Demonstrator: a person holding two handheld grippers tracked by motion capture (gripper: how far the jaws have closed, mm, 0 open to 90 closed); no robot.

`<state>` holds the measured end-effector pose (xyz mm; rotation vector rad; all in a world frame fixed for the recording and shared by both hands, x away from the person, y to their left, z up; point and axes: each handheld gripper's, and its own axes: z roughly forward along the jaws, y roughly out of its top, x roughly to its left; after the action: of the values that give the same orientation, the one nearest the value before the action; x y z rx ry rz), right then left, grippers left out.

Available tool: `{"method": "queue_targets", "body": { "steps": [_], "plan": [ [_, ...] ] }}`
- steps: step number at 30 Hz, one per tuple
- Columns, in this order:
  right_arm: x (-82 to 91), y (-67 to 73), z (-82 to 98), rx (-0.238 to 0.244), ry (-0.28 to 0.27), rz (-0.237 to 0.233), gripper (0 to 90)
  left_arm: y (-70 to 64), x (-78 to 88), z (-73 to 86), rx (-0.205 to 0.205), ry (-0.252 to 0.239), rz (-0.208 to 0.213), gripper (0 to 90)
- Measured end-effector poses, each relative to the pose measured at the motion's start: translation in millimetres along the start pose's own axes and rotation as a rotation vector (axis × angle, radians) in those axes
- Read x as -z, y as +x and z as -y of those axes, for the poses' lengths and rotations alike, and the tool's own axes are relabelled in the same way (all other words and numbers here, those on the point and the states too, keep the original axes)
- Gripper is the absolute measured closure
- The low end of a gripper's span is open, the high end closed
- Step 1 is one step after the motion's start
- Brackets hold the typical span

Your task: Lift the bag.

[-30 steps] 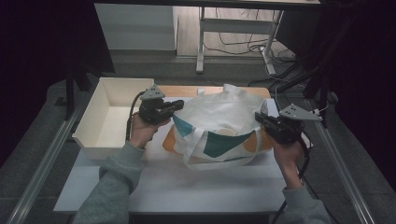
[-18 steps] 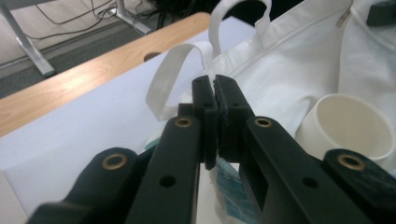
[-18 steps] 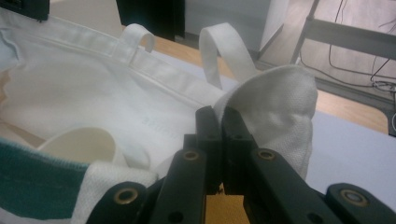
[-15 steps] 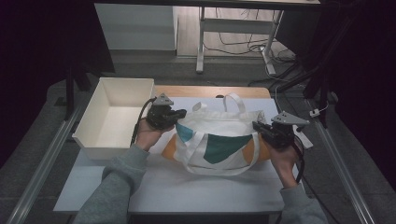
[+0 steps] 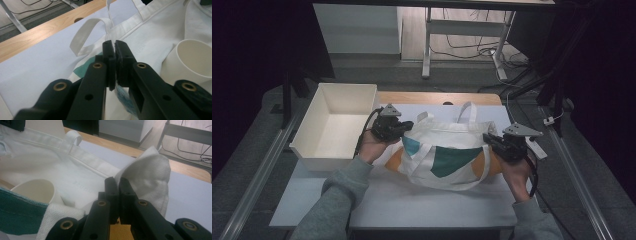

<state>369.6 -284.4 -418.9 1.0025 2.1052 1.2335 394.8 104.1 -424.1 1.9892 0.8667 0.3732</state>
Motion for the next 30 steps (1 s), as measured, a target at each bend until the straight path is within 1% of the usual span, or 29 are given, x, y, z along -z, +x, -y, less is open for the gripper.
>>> {"method": "queue_targets", "body": {
  "steps": [2,6,8,9,11,13,15,17,19,20,21,22,25,27,30],
  "plan": [
    [0.4,0.0,-0.7,0.000,-0.002,-0.003,85.7,-0.6,1.6,-0.7,0.000,-0.011,-0.002,80.8],
    [1.6,-0.5,-2.0,-0.005,-0.008,-0.009,83.5,-2.4,6.0,-2.3,-0.006,-0.029,0.000,78.0],
    [2.1,-0.8,-2.3,-0.005,-0.011,-0.012,80.6,-3.0,7.1,-2.7,-0.006,-0.034,0.005,72.6],
    [2.8,-0.7,-2.7,-0.004,-0.013,-0.008,76.4,-3.6,8.0,-3.0,-0.005,-0.040,0.002,67.3],
    [5.9,-0.7,-4.4,-0.009,-0.036,0.000,63.1,-5.1,12.7,-4.6,-0.004,-0.056,-0.005,56.4],
    [11.6,-0.5,-7.5,-0.014,-0.061,0.006,52.3,-6.2,21.1,-6.8,-0.001,-0.074,-0.003,49.3],
    [18.9,1.1,-10.7,-0.001,-0.091,0.011,46.5,-7.8,30.5,-8.6,-0.009,-0.067,0.015,44.9],
    [24.8,2.4,-13.1,0.012,-0.095,-0.008,43.2,-10.9,40.4,-8.1,-0.023,-0.067,0.015,42.0],
    [30.1,3.0,-13.1,0.010,-0.105,-0.025,41.5,-12.9,48.9,-6.0,-0.029,-0.057,0.029,40.2],
    [32.2,2.9,-12.2,0.003,-0.112,-0.043,41.2,-13.8,52.7,-4.2,-0.029,-0.053,0.036,39.2],
    [33.9,2.5,-11.0,-0.001,-0.114,-0.057,41.1,-14.7,55.8,-1.7,-0.029,-0.053,0.045,38.5],
    [35.4,2.5,-9.5,0.000,-0.110,-0.061,40.9,-15.7,58.4,1.3,-0.030,-0.048,0.051,37.9],
    [39.6,1.3,-3.7,-0.001,-0.102,-0.066,40.9,-20.0,63.8,11.8,-0.036,-0.034,0.042,36.7],
    [43.1,0.1,0.1,-0.005,-0.110,-0.070,40.9,-22.8,67.1,19.0,-0.039,-0.029,0.038,35.9],
    [48.7,-0.2,4.8,-0.002,-0.113,-0.071,40.9,-27.1,73.3,30.1,-0.040,-0.030,0.030,35.5]
  ]
}}
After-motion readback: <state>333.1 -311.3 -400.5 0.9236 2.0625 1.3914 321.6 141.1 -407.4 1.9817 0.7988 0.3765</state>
